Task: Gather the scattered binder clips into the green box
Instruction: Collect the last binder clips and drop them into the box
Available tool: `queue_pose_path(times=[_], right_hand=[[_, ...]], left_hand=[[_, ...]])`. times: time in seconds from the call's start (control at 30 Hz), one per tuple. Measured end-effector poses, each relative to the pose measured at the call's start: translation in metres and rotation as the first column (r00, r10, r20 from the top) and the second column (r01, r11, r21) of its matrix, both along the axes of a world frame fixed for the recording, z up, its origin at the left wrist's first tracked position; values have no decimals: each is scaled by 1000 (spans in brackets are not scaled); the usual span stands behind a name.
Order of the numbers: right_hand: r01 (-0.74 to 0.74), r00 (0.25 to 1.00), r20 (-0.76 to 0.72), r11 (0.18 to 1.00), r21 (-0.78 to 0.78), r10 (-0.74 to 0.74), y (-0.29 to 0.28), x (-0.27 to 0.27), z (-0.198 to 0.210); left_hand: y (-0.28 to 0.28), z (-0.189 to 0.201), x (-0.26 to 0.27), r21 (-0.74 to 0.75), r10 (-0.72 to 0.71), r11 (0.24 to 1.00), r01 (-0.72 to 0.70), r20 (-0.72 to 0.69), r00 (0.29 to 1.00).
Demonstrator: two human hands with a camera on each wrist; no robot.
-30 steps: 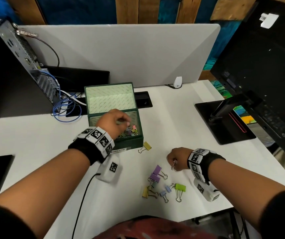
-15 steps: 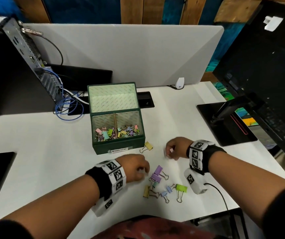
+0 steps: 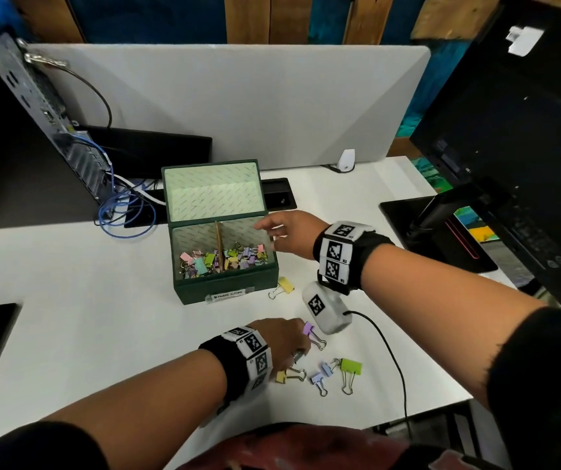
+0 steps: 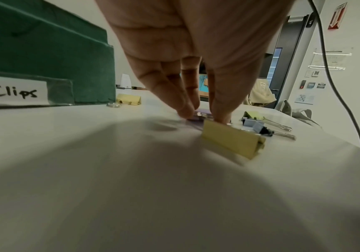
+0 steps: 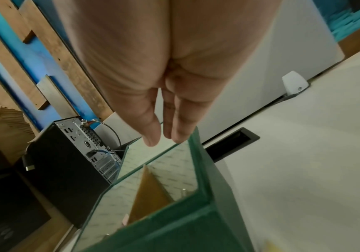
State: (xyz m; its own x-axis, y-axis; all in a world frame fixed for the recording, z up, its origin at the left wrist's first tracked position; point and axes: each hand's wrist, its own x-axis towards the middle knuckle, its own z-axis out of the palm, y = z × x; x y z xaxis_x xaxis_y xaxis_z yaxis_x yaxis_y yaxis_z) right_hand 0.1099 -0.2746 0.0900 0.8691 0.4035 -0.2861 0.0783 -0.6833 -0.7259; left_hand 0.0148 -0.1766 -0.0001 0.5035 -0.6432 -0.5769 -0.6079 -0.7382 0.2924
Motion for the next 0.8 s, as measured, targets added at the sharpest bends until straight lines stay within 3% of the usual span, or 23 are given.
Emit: queue_pose_path(times=[0.07,0.17,0.23,0.3,0.43,0.63,0.7,0.8], right_hand=[[8,1000,21,1000,-5,-8,-14,-7,-4],[-84,995,45,985,-154,92,-38,-23,-12],[-242,967,-3,919,-312,254,-52,-39,-21],[-422,902,-106,803,-420,419,-62,-57,-33],[-637,758,-222,622,-456,613,-71,-89,-56],[-743,600,-208,442,-501,773,-69,-106,-76],[-764,569,-212,415,-494,795,-68,-109,-81],[-765,570,-176,440,-471,803,-67,-110,-88]], left_hand=[[2,-3,0,-12,-4,1000,5,19,1000],[9,-12,1,-91,23,996,-17,66,998],[13,-14,1,-151,71,987,-62,53,996],[17,-14,3,-154,117,983,-104,75,990],[34,-13,13,-206,234,957,-203,137,963],[59,5,31,-347,448,858,-379,144,882],[65,17,37,-400,504,818,-413,155,850],[70,30,46,-485,592,738,-469,130,796]])
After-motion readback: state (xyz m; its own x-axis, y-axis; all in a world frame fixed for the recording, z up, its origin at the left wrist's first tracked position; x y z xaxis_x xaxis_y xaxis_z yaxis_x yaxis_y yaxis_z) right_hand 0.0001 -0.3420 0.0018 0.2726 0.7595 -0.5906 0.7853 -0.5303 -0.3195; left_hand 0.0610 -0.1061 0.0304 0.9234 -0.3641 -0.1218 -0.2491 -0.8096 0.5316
